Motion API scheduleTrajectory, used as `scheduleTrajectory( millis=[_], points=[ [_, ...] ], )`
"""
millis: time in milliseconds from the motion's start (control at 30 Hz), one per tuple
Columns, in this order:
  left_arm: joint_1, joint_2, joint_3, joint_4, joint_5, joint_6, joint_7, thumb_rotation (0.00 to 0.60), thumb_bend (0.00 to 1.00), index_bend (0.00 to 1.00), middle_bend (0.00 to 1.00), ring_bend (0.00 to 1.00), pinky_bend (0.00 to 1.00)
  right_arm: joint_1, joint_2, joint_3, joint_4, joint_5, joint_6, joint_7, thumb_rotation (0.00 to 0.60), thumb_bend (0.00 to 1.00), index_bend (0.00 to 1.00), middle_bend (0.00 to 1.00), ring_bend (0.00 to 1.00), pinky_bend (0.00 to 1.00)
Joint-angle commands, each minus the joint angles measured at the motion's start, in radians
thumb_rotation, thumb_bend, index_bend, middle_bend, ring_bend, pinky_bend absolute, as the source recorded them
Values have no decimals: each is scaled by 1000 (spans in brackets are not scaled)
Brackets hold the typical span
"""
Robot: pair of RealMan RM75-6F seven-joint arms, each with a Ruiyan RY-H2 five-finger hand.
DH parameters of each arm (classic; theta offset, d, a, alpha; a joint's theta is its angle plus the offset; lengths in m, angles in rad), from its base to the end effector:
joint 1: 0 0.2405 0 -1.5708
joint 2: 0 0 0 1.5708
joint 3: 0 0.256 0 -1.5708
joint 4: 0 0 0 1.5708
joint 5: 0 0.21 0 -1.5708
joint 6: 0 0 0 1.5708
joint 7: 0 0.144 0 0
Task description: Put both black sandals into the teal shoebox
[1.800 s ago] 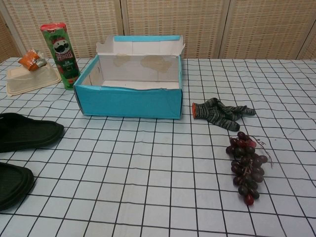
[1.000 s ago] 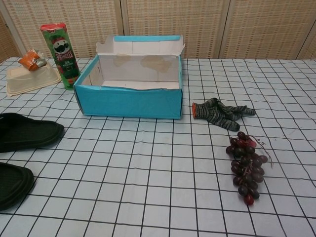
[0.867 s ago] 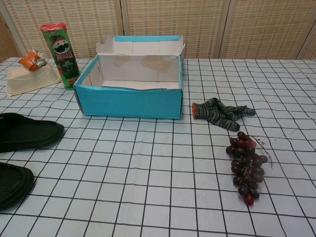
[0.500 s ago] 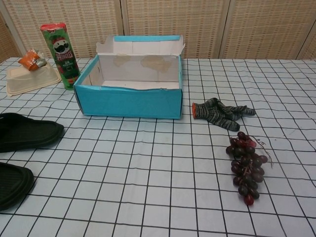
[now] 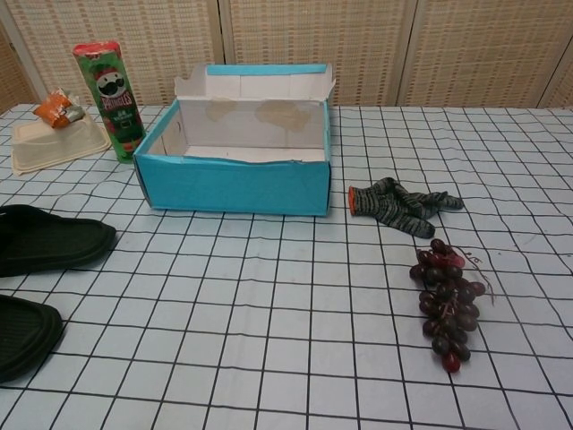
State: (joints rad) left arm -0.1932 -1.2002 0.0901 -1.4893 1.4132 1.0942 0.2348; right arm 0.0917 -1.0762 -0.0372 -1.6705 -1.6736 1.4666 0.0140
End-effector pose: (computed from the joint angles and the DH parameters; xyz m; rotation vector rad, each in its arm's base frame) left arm -0.3545 0.1725 0.0841 -1.7661 -1.0012 -0.3911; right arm -0.2872 -0.1611 0.1442 1.5871 -0.9307 0.9517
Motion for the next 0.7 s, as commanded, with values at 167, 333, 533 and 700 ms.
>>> scheduleTrajectory(
  millis=[167, 333, 533, 700],
  points=[
    [-6, -18, 1, 14, -1, 7, 28, 600, 360, 0, 0, 0, 95, 3, -4, -3, -3, 4, -12, -10, 600, 168, 0, 0, 0, 0],
    [-2, -46, 3, 52, 20, 31, 28, 600, 374, 45, 34, 14, 146, 3, -5, -4, -8, 8, -18, -17, 600, 167, 0, 0, 0, 0],
    [5, -100, 7, 137, 70, 76, -18, 600, 399, 352, 407, 330, 372, 5, -5, -6, -12, 10, -25, -24, 600, 168, 0, 0, 0, 0],
    [8, -118, 13, 181, 101, 99, -81, 600, 419, 457, 537, 437, 467, 5, -5, -6, -14, 13, -28, -27, 600, 168, 0, 0, 0, 0]
  ],
)
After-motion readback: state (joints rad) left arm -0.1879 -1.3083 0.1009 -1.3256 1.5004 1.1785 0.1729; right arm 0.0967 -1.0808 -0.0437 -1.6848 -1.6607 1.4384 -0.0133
